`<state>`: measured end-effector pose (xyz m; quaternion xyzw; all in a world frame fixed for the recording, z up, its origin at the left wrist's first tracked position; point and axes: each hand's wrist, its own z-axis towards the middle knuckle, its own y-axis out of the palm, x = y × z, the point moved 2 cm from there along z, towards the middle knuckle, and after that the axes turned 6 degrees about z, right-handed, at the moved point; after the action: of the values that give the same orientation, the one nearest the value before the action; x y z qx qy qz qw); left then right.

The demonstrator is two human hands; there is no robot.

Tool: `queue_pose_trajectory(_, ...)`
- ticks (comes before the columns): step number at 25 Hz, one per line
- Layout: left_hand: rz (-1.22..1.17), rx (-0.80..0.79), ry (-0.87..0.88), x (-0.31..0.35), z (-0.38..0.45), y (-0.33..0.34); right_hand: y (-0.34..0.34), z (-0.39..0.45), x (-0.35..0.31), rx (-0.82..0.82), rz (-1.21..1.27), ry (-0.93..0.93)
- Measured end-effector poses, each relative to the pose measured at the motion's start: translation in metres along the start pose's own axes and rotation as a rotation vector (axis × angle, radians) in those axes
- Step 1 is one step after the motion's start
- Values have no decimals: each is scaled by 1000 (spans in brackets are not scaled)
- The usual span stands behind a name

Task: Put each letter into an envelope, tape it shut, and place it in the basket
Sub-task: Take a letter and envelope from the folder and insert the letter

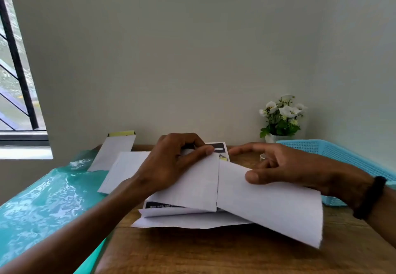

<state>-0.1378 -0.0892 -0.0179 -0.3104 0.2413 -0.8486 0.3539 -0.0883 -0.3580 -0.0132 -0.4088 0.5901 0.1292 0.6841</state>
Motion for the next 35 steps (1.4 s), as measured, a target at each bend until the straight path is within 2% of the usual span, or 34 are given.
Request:
queue_pose_trajectory(2,51,167,-78,-11,4,-13,-16,-4,-1,34,133,-9)
queue_pose_trajectory(5,111,323,-128,-24,9,-28,-36,-5,7,220,353,-35)
queue_pose_trajectory(9,149,381,-152,-28,9,-34,-35,3,14,510,467,-139)
queue_pose_trajectory(11,155,362,-144,-26,7,-30,-20,8,17,571,460,-193)
queue_pose_trajectory(14,165,335,-101,-22,4,-23,4,12,16,590,456,-252)
queue_pose_trajectory(18,164,352,-74,-15,3,-19,26,13,11,531,428,-343)
queue_pose_trajectory(21,176,399,-29,-4,2,-17,40,12,8,523,277,-408)
queue_pose_trajectory(25,201,454,13,3,1,-16,55,12,4,488,-17,-384)
queue_pose_trajectory(30,213,454,0,5,-1,-14,71,12,2,378,-127,-448)
queue_pose_trajectory(35,194,466,-24,6,-1,-13,72,8,2,553,-267,-584)
